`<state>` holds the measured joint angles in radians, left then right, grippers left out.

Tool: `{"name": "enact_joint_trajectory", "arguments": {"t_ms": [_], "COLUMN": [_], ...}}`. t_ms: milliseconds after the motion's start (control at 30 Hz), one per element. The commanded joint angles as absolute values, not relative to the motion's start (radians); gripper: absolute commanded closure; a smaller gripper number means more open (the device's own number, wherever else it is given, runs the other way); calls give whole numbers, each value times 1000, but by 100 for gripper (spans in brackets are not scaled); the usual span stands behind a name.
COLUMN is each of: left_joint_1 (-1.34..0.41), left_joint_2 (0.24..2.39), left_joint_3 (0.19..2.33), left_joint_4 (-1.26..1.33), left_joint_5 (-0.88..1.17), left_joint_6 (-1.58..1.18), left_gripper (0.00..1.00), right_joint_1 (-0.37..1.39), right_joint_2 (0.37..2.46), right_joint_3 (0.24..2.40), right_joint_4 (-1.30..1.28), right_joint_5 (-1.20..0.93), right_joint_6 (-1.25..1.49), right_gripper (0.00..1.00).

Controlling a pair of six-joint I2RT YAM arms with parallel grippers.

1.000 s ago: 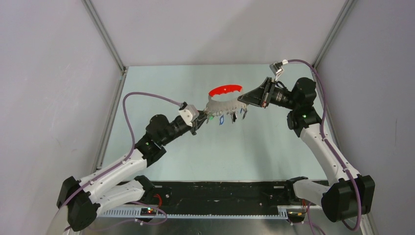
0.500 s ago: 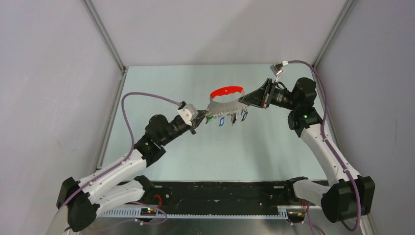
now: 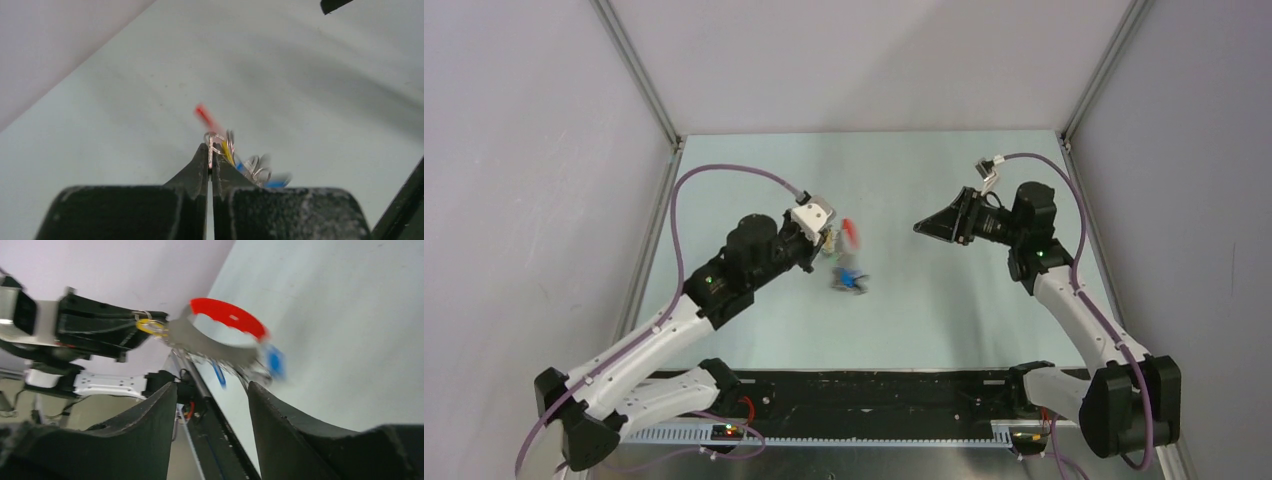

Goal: Remove the keys from the keyring

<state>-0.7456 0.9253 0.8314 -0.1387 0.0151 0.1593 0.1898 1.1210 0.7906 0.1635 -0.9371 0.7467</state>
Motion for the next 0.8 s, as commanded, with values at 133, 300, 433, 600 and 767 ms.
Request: {"name": "enact_joint_trajectory", "arguments": {"t_ms": [133, 300, 433, 600, 767], "left_joint_1": [-828, -931, -969, -959, -957], "left_joint_2": [1042, 1083, 1114, 1053, 1022], "left_joint_3": [1179, 1228, 1229, 1252, 1242], "left_joint_4": [-600, -649, -655, -652, -652], "left_joint_5": [-244, -462, -577, -387, -212], "left_joint_6": [481, 747, 900, 855, 817], "left_gripper": [100, 100, 100, 100, 100], "right_joint_1": [270, 418, 490, 512, 545], "right_joint_2": [1041, 1054, 1073, 1088, 1122], "right_joint_3": [732, 719, 688, 586, 528], "right_joint_4": [123, 241, 391, 717, 959], "right_joint_5": [-738, -663, -622, -663, -777], "right_joint_6": [395, 286, 225, 221, 150], "right_gripper": [40, 39, 37, 38, 42]}}
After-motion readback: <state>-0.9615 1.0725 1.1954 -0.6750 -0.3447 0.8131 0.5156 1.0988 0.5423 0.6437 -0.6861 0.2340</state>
